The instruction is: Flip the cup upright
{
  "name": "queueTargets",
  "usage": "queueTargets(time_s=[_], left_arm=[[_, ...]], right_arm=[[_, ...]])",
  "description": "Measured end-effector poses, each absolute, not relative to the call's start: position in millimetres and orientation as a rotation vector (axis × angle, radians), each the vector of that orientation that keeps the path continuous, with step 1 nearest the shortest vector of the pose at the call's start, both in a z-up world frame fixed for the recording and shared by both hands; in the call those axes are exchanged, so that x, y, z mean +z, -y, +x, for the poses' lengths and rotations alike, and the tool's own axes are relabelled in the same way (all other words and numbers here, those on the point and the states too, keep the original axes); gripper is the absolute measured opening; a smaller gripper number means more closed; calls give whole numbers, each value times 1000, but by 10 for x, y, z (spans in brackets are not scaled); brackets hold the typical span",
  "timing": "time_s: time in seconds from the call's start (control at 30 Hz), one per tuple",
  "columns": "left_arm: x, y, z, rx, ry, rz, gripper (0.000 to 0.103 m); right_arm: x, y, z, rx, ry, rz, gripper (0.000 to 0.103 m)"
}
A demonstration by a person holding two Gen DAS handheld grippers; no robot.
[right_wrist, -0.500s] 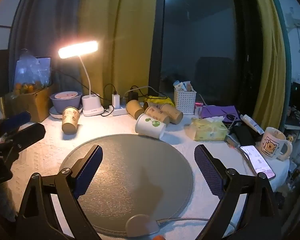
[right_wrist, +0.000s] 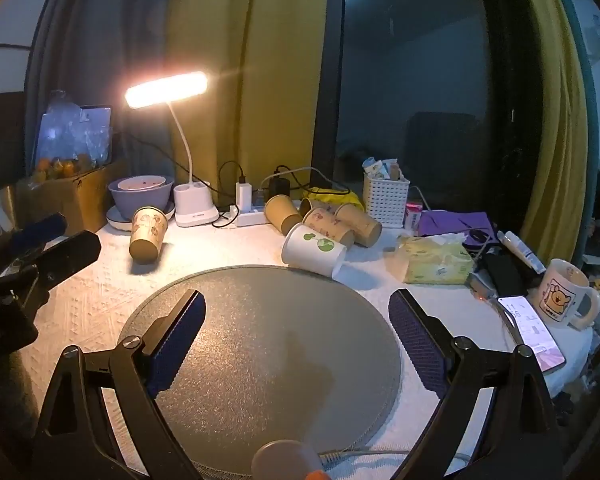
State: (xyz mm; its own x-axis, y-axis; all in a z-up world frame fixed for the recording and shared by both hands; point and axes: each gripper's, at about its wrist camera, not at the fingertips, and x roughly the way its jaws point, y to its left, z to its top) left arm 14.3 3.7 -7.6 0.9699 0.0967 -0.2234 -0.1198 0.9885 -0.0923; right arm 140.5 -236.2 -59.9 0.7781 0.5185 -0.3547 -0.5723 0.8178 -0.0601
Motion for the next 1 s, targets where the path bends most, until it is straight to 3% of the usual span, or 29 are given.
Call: queueTargets(time_s=[1.0], left_arm=[[-156,93,235,126,-238,-80,80]], right_arm=[[-656,2431,1619,596,-357,-143,95]])
